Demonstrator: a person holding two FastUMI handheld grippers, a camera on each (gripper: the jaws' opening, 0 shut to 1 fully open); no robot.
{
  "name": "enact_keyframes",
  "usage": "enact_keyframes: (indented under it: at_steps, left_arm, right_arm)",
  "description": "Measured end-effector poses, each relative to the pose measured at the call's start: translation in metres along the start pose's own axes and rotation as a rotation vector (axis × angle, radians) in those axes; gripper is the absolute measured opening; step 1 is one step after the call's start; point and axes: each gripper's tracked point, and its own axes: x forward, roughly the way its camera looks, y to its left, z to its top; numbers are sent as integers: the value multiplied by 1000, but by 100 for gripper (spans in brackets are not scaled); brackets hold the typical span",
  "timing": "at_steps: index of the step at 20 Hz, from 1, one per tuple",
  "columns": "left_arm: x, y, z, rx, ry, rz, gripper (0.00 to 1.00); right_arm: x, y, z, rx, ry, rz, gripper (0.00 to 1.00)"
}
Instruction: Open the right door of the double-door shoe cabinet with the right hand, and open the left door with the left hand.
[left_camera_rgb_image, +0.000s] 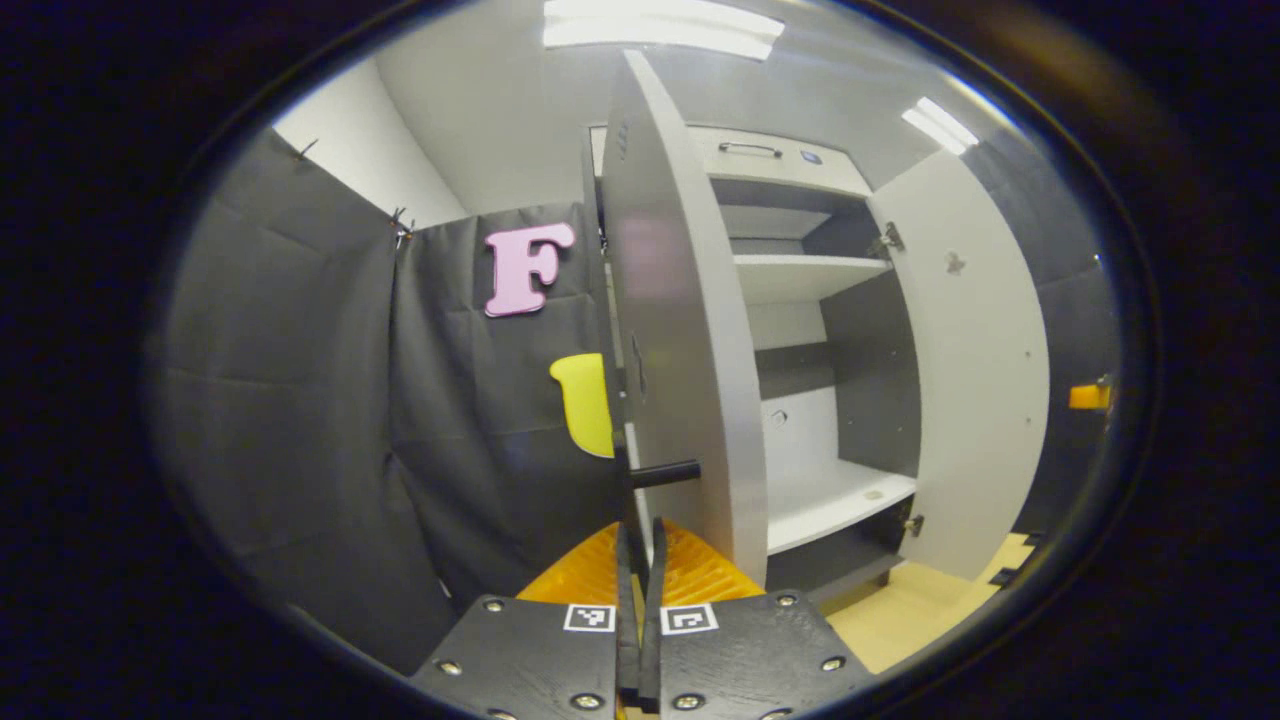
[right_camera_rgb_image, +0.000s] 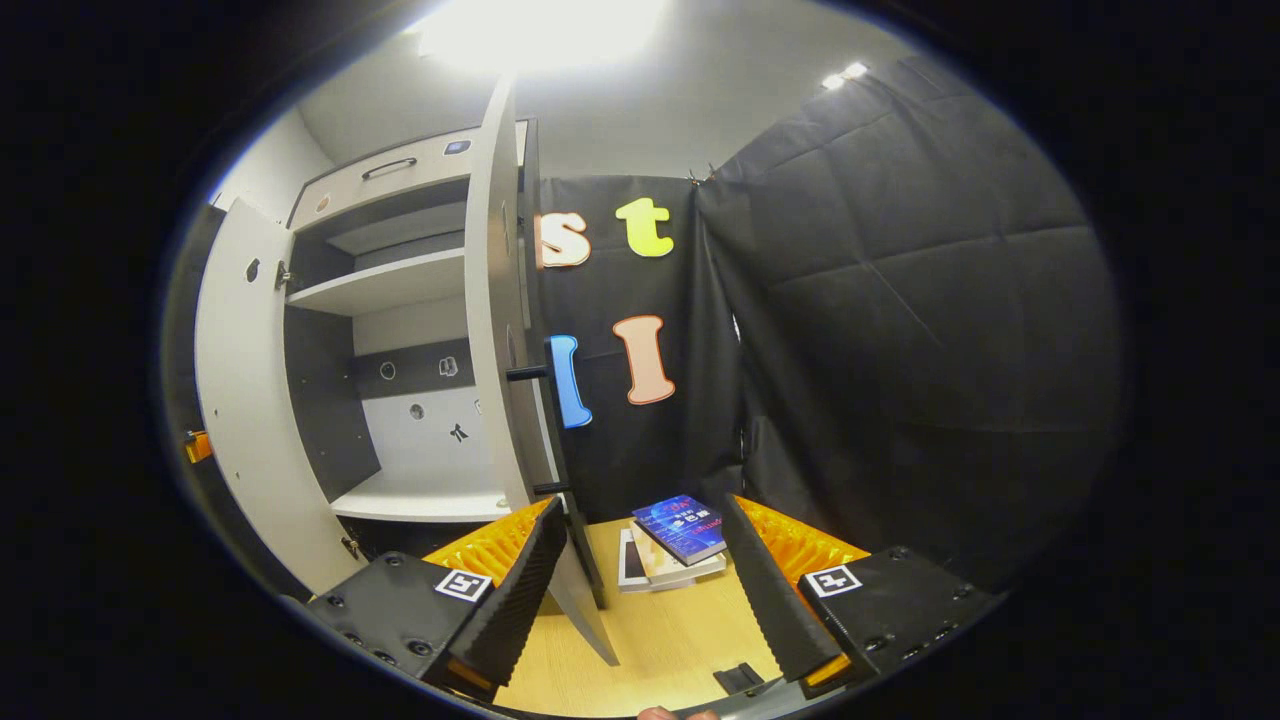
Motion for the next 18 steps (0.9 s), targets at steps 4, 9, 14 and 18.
enact_keyframes:
  at_steps: [4, 9, 14, 18]
  left_arm:
    - [-4, -17, 1, -63, 3, -35, 1]
    - [-16, -8, 8, -87, -8, 28, 1]
    - [-82, -14, 65, -137, -121, 56, 2]
    - [-103, -21, 72, -240, -151, 67, 30]
  right_arm:
    - [-2, 7, 8, -32, -27, -1, 98]
    - [-5, 36, 22, -34, -48, 60, 98]
    - [-12, 71, 48, -139, -111, 105, 98]
    - [-8, 98, 37, -151, -132, 160, 98]
